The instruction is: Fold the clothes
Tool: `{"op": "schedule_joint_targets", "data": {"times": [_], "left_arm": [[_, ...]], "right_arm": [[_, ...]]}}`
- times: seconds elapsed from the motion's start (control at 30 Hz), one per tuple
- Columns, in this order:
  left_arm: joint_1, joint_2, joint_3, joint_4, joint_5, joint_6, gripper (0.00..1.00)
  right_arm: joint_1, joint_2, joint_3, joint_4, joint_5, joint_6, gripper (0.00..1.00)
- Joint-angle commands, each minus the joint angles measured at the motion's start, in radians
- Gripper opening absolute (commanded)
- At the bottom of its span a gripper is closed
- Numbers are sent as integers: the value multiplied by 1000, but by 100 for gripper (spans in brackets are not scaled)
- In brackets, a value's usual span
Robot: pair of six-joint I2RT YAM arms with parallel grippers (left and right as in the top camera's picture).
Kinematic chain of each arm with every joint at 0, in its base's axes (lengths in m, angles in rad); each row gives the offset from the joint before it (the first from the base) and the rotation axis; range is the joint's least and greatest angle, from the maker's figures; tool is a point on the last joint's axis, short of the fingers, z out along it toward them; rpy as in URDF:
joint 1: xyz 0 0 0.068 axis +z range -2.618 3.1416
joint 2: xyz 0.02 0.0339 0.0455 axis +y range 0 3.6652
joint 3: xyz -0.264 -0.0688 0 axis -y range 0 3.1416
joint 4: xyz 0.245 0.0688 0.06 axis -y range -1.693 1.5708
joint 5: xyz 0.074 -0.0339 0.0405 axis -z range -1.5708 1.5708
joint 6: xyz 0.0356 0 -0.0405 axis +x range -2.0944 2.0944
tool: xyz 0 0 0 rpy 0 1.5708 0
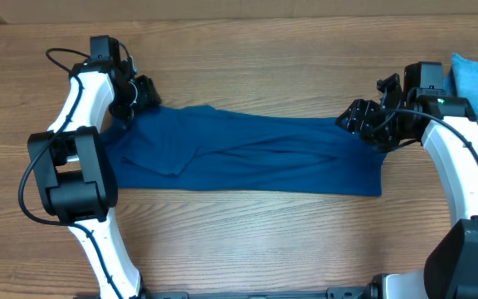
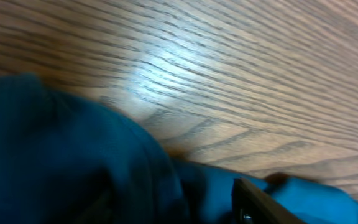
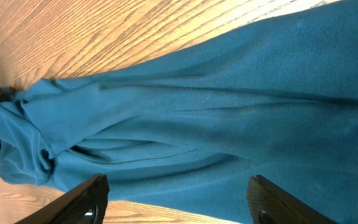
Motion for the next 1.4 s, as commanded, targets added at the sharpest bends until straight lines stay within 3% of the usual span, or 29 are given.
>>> {"op": "schedule_joint_targets", "data": {"times": [0.0,0.1,0.17,0.3,0.47,0.6,0.8,0.93,1.37], "left_arm": [[10,-2,-10,5,66,-32,32],[31,-2,0,22,60,-31,10],[54,-2,8,41,61,-34,4],[100,-2,10,61,87,-34,4],[122,-2,10,47,99,-30,5],[120,-2,10,40,102,-30,5],[119,-2,10,37,101,-30,5],[119,-2,10,41,101,-30,5],[137,-2,10,81,64,-30,5]], "right_arm": [[2,-1,10,3,2,0,75],[2,-1,10,2,21,-1,75],[2,-1,10,-5,84,4,75],[2,19,10,-35,206,106,71],[2,134,10,-25,211,106,60],[2,227,10,38,188,104,32],[2,263,9,167,243,107,32],[2,287,9,169,349,117,30],[2,419,9,178,425,116,23]]}}
